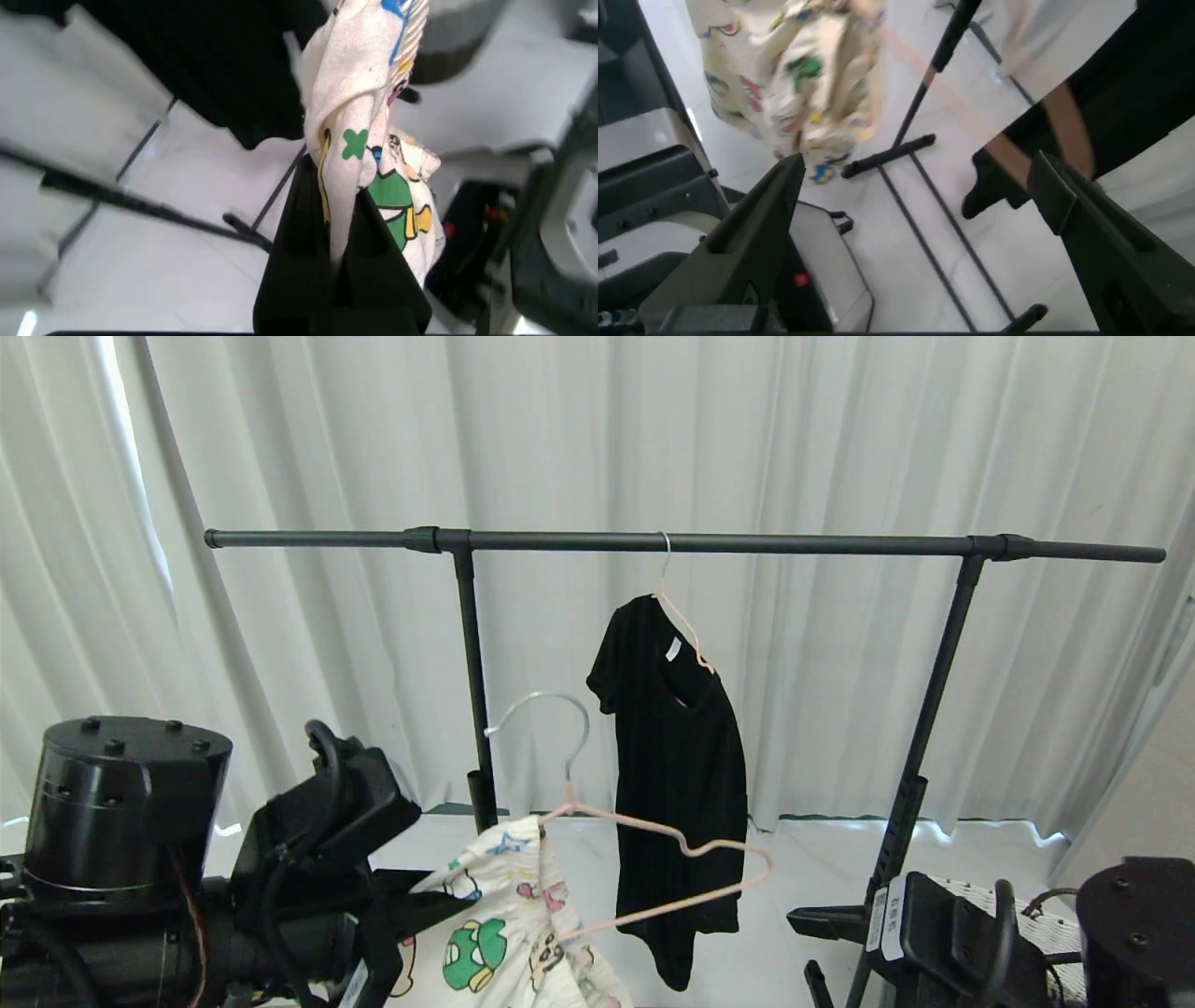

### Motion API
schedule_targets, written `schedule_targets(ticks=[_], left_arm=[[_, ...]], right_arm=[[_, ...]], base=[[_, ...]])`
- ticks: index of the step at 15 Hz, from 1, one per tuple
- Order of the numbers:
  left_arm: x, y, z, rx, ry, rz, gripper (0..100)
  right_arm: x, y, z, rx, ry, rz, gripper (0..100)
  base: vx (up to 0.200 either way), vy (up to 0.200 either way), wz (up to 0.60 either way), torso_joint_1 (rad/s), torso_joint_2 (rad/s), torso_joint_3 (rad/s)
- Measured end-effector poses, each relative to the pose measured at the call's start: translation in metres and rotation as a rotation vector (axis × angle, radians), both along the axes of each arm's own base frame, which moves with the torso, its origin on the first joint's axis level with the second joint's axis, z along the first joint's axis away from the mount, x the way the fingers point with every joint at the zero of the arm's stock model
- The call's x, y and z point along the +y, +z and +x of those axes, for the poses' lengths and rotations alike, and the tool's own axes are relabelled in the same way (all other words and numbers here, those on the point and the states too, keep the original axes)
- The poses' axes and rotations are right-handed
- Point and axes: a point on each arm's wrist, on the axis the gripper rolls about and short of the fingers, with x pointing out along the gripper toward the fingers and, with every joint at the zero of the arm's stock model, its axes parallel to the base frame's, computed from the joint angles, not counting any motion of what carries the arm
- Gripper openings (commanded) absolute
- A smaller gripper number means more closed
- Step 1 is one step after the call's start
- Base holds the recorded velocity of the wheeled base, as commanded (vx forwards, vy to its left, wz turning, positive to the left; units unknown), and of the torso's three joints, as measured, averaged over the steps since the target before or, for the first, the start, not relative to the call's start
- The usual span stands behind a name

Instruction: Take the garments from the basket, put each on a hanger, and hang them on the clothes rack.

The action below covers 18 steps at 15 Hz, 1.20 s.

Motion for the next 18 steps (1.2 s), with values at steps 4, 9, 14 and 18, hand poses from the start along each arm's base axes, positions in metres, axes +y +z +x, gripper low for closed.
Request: schedule_targets(ticks=[4,9,14,18], left_arm=[[-0.003,0.025,0.007,-0.044,0.056,-0.077,0],[-0.004,0.049,0.009,-0.125,0.052,-0.123,0],[-0.004,0.063,0.008,-0.171,0.048,-0.148,0],[-0.003,0.065,0.006,-0.181,0.047,-0.154,0]], right_arm=[[0.019,0.004,0.009,0.179,-0.097,0.108,100],[0.071,0.013,0.033,0.283,-0.340,0.275,100],[0.093,-0.003,0.045,0.280,-0.384,0.281,100],[0.096,-0.008,0.050,0.262,-0.433,0.278,100]], base=[[0.000,0.000,0.00,0.000,0.00,0.000],[0.000,0.000,0.00,0.000,0.00,0.000],[0.000,0.000,0.00,0.000,0.00,0.000],[0.000,0.000,0.00,0.000,0.00,0.000]])
